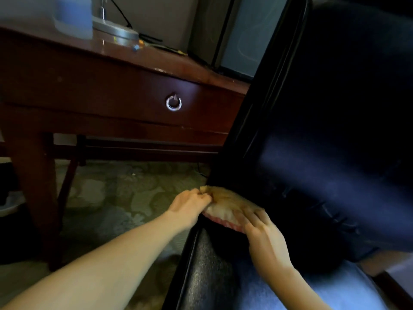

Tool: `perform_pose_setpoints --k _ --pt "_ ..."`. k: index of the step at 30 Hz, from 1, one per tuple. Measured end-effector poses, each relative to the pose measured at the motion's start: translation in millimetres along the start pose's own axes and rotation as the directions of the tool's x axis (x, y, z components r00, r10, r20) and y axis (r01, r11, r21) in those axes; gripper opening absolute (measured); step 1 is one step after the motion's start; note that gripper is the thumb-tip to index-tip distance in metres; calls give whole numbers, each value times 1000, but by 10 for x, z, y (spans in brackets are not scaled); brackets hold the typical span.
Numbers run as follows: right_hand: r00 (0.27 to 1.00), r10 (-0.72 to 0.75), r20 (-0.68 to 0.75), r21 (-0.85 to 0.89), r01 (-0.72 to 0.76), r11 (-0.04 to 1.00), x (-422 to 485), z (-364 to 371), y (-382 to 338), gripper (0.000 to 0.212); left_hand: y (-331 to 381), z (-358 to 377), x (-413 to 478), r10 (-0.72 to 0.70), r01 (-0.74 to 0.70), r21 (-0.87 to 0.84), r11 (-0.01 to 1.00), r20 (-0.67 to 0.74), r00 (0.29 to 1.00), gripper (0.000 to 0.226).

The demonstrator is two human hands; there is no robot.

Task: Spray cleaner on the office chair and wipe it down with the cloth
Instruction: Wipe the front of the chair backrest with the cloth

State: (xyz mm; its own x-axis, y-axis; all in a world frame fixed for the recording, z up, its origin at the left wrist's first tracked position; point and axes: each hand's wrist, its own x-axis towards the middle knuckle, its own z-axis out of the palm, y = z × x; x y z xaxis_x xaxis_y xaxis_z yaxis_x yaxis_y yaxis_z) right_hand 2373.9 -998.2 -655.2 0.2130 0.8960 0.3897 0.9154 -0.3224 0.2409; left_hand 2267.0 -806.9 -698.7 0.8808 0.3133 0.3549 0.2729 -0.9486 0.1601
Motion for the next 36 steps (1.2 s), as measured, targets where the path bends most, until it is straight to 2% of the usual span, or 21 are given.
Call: perform_pose_setpoints --k 2,4,6,9,12,14,17,20,21,24,27,30,36 --pt "998 -61 -33 4 61 998 76 -242 -44 41 18 -271 -92 63 -60 60 996 -52 997 37" --pt "988 -121 -97 -26 119 993 195 -582 -64 41 -16 -552 -202 95 -88 50 995 -175 980 55" --pt "974 -165 -155 -69 156 985 314 -954 -97 56 -17 -843 -247 84 -81 22 996 -280 956 65" --pt "935 -233 -268 -162 195 967 496 -1526 -103 59 34 -1379 -95 103 -79 72 994 -460 882 55" --pt "851 -291 -436 -212 217 953 743 -2002 39 44 113 -1947 180 90 -19 125 992 -592 801 53" --pt "820 -266 -507 -193 193 962 892 -2312 158 38 208 -2260 361 85 4 137 991 -635 768 55" --pt "800 -254 -544 -185 181 966 1031 -2508 309 50 300 -2375 639 102 -44 106 993 -639 763 54" --pt "834 -261 -486 -151 214 965 1043 -2239 461 39 284 -2154 773 99 -122 -3 992 -565 819 54" --pt "857 -236 -457 -108 210 972 1031 -2099 526 39 264 -2081 784 88 -124 -26 992 -560 824 53" --pt "900 -71 -431 99 125 987 1003 -1751 651 57 241 -1960 839 95 -131 -25 991 -555 826 52" --pt "877 38 -478 189 61 980 994 -1537 630 58 235 -1876 913 120 -151 -12 988 -545 830 52" --pt "864 64 -499 211 49 976 984 -1409 633 60 216 -1749 973 91 -153 -66 986 -553 828 55" --pt "832 89 -548 228 46 973 947 -1228 590 42 213 -1519 986 30 -153 -173 973 -561 827 57"
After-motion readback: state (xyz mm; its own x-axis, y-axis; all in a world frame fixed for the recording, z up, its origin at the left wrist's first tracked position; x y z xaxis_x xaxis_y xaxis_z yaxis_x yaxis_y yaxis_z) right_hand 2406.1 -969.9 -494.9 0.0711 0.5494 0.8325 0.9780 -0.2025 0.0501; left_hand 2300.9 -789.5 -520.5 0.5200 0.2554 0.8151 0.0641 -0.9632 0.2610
